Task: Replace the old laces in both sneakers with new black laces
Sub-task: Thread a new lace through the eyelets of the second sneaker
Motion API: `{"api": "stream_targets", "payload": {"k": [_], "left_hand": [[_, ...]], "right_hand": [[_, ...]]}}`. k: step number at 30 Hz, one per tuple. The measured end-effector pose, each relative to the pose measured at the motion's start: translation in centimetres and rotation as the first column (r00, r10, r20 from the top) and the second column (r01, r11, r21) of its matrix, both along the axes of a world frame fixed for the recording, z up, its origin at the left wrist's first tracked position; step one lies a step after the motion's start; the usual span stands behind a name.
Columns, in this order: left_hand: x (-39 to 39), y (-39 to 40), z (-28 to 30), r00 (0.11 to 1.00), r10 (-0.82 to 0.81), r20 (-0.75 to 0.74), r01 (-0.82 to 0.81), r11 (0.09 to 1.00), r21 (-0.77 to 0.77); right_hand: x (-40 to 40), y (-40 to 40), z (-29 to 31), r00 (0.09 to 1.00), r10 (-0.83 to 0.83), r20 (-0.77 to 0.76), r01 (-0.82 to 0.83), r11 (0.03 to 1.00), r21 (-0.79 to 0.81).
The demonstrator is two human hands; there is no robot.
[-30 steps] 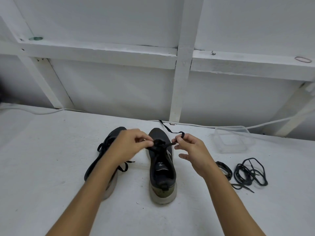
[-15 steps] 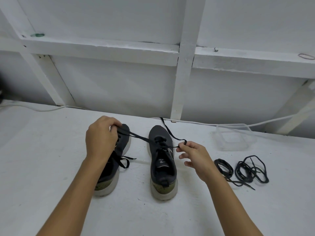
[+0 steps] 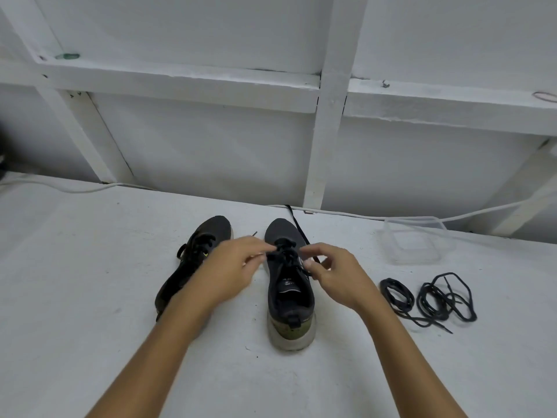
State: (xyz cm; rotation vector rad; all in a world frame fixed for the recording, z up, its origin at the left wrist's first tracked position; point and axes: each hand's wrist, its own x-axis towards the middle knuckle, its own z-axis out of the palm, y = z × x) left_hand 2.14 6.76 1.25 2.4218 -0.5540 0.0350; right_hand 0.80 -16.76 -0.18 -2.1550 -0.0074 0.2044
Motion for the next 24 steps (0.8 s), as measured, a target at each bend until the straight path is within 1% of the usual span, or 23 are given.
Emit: {"api": "stream_targets", "payload": {"k": [1, 2, 7, 10, 13, 14, 16, 17, 19, 21, 24], "left_hand": [[-0.2, -1.1, -0.4, 0.999, -0.038, -0.036, 0.038, 0.999, -0.013], [-0.3, -2.0, -0.8, 0.996, -0.056, -0.064, 0.056, 0.998, -0.008], [-0.1, -3.0, -1.8, 0.996, -0.008, -0.084, 0.011, 0.999, 0.041], [0.1, -2.6, -1.9, 0.995, 0.03, -0.092, -0.029, 0.999, 0.017], [0.0, -1.5, -2.3, 0.995, 0.08, -0.059, -0.075, 0.994, 0.077], [0.0, -1.1, -2.5, 0.995, 0.091, -0.044, -0.087, 0.992, 0.094], [-0.1, -0.5, -2.6, 0.994, 0.103, -0.02, -0.099, 0.985, 0.142], [-0.2, -0.5, -2.6, 0.994, 0.111, -0.008, -0.107, 0.978, 0.177], [-0.3, -0.8, -2.4, 0.993, 0.12, 0.012, -0.12, 0.966, 0.229], [-0.6, -1.1, -2.3, 0.995, 0.1, 0.0, -0.098, 0.974, 0.202], [-1.4, -0.7, -2.5, 0.997, 0.052, -0.056, -0.043, 0.989, 0.14]], "right_hand": [[0.1, 0.1, 0.0, 0.998, 0.06, -0.024, -0.06, 0.998, -0.009], [0.3, 0.2, 0.1, 0.996, 0.085, -0.041, -0.086, 0.996, -0.03], [0.6, -0.2, -0.3, 0.991, 0.103, -0.083, -0.11, 0.991, -0.079], [0.6, -0.2, -0.2, 0.996, 0.087, -0.008, -0.087, 0.987, -0.135], [1.0, -0.3, -0.3, 0.99, 0.098, 0.099, -0.062, 0.946, -0.318], [1.0, -0.4, -0.3, 0.988, 0.108, 0.109, -0.061, 0.926, -0.372], [0.8, -0.4, -0.5, 0.987, 0.117, 0.107, -0.061, 0.903, -0.426], [0.7, -0.4, -0.8, 0.986, 0.119, 0.113, -0.059, 0.901, -0.429], [0.6, -0.5, -1.2, 0.985, 0.11, 0.136, -0.05, 0.923, -0.381], [0.4, -0.8, -1.6, 0.983, 0.118, 0.137, -0.068, 0.943, -0.327], [0.1, -2.0, -2.2, 0.989, 0.129, 0.077, -0.1, 0.947, -0.306]]}}
